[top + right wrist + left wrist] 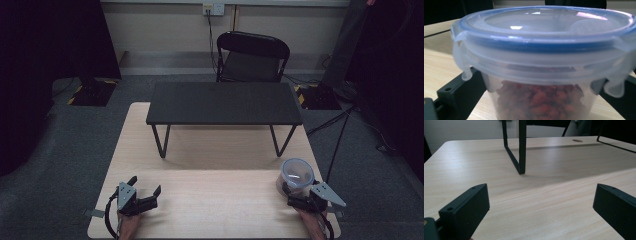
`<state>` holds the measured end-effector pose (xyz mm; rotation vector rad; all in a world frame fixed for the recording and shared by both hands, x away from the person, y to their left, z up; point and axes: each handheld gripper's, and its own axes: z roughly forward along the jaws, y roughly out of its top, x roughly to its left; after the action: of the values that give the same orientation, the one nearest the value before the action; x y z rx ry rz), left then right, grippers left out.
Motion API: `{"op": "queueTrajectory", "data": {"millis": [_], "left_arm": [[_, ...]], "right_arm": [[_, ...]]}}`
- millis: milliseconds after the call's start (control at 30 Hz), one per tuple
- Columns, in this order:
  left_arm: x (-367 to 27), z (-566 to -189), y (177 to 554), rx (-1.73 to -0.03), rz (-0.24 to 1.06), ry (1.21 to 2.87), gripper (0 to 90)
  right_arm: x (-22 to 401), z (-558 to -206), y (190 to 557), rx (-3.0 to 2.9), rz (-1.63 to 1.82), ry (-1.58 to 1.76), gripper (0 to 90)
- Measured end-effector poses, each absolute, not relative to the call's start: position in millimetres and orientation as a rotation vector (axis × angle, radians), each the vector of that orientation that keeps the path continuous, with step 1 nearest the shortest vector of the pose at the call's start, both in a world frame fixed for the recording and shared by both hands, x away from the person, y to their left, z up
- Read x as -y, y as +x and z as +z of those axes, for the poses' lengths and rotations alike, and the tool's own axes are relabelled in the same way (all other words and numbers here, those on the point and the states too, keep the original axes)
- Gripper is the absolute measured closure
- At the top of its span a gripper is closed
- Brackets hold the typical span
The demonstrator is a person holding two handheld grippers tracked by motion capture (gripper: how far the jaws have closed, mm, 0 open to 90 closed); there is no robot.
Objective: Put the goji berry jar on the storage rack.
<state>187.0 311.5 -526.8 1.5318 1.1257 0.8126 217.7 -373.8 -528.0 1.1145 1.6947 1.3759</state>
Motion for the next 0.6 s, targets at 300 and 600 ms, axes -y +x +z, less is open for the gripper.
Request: {"op": "queueTrajectory", "data": {"millis": [300,600], "left_arm": [[-311.9,-526.8,186.9,-1.126,0.811,1.531,0.0],[-311.9,-526.7,187.1,-1.124,0.810,1.533,0.0]], "right_arm": [[373.4,-527.8,223.7,-1.699,1.384,1.113,0.0],[368.3,-526.7,230.5,-1.704,1.371,1.113,0.0]]}}
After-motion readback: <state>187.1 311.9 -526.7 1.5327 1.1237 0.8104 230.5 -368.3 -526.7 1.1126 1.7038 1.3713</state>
